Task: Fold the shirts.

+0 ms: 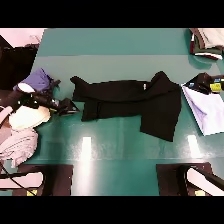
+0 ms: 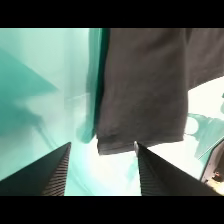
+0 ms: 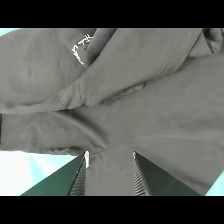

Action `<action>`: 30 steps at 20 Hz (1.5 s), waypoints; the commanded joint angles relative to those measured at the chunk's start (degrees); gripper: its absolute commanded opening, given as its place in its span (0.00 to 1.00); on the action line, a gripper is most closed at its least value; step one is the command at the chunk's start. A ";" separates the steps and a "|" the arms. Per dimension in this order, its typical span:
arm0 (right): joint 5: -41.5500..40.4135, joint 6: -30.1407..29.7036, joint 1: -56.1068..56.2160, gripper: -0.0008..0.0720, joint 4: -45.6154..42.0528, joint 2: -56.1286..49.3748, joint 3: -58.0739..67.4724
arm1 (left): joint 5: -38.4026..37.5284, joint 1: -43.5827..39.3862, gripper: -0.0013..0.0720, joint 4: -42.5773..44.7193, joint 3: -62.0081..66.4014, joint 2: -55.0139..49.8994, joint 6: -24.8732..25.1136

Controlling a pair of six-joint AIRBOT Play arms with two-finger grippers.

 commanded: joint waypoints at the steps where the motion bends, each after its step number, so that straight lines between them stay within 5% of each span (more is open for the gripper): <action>1: -2.29 -0.15 -0.02 0.46 0.02 4.15 -3.76 | 2.75 0.09 0.68 -3.67 -6.56 0.28 2.99; 9: -2.69 -0.15 -0.02 0.46 0.02 6.01 -3.69 | 8.83 -8.85 0.68 -3.56 -7.10 0.28 0.94; 12: -2.54 -0.15 -0.02 0.46 -0.02 6.01 -3.69 | 8.39 -8.98 0.05 -3.48 -6.10 0.31 -0.11; 19: 4.55 -0.13 -0.66 0.46 -9.66 6.01 -7.19 | -0.79 -5.31 0.05 7.98 5.64 5.84 -2.93; 25: -1.14 -0.68 -9.97 0.52 -8.96 3.63 -20.02 | -1.51 -2.14 0.05 22.38 8.20 18.05 -5.68; 30: -6.91 -3.21 -10.75 0.52 -6.16 -7.56 -18.97 | -3.04 -2.14 0.05 24.41 8.17 18.56 -7.21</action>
